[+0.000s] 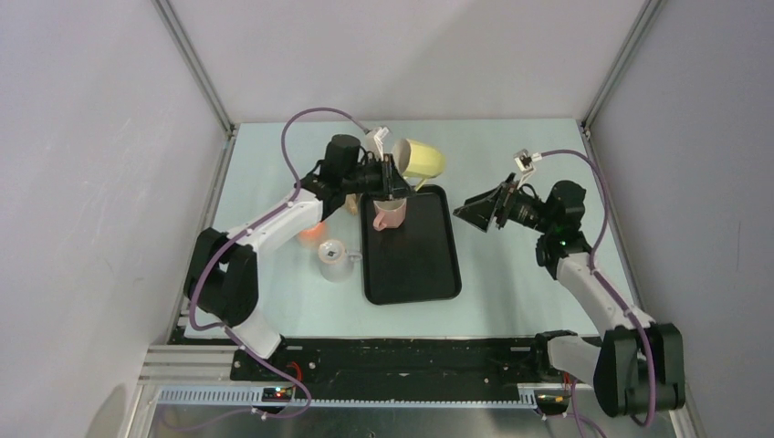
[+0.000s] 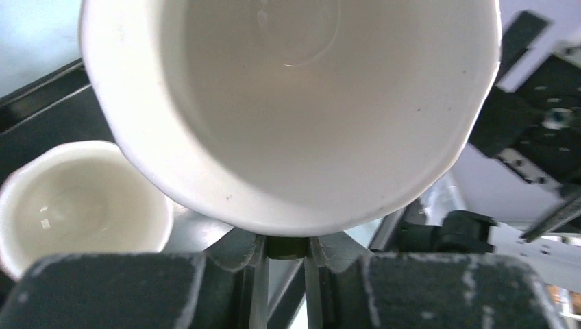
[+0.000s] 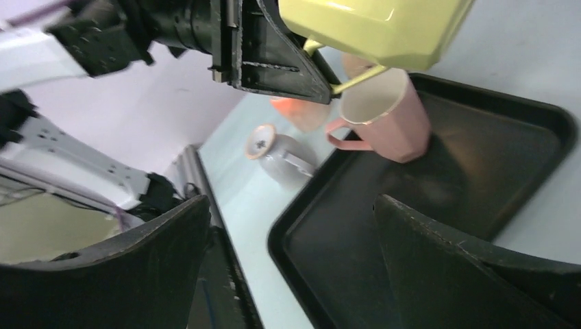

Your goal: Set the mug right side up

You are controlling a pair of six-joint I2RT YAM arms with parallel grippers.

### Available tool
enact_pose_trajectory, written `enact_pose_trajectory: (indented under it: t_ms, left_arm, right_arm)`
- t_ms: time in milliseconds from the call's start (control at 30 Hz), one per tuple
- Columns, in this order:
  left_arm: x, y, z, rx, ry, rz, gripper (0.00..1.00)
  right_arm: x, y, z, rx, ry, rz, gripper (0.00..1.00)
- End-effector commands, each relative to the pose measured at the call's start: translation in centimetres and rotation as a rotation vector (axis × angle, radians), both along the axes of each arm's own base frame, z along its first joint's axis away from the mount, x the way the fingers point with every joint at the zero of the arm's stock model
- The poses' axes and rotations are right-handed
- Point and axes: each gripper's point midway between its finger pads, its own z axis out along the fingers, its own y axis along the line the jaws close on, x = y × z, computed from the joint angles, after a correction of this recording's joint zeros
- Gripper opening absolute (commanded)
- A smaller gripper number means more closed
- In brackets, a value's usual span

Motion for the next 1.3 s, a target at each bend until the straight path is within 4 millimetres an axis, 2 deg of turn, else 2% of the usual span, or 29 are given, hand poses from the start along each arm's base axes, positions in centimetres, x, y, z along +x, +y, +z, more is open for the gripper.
enact_pose_trajectory:
  t_ms: [0,33,67,133,233,333,567,767,1100,1233,1267]
  left_arm:
    - [2.3,0.6,2.3,0.118,-0.183,0.062,0.0]
    - [2.5,0.6,2.2,0.155,-0.191,0.079,0.0]
    - [2.4,0.4,1.7,0.174,-0.186,0.08,0.0]
    - [2.4,0.2,1.2,0.215,-0.19,0.092,0.0]
    - [2.3,-0.5,0.7,0.263,-0.2,0.093,0.0]
    - [1.5,-1.8,-0.3,0.323,-0.205,0.068,0.0]
    - [2.4,-2.4,-3.0,0.448,-0.192,0.118,0.0]
    - [2.0,-2.9,-5.8,0.535,-0.171,0.117,0.0]
    - [1.6,-2.9,-8.3,0.614,-0.16,0.108,0.0]
    - [1.3,-3.3,-8.6,0.624,-0.169,0.094,0.12]
    - [1.2,-3.4,-8.6,0.626,-0.169,0.09,0.13]
  right_arm:
    - [0.5,-2.7,-2.4,-0.245,-0.026,-0.124,0.94]
    - [0.7,-3.1,-2.2,-0.273,-0.037,-0.151,0.94]
    - [1.1,-4.1,-3.2,-0.33,-0.022,-0.202,0.94]
    - [1.6,-5.7,-3.5,-0.393,-0.024,-0.284,0.94]
    - [2.5,-7.8,-3.3,-0.447,-0.028,-0.397,0.94]
    - [2.7,-9.2,-2.5,-0.453,-0.045,-0.464,0.94]
    - [2.3,-11.7,0.1,-0.465,-0.152,-0.579,0.96]
    - [2.0,-12.3,0.5,-0.459,-0.184,-0.605,0.96]
    - [1.7,-12.6,1.0,-0.468,-0.238,-0.624,0.96]
    - [1.7,-12.6,0.7,-0.47,-0.231,-0.618,0.95]
    - [1.7,-12.6,0.6,-0.469,-0.229,-0.617,0.95]
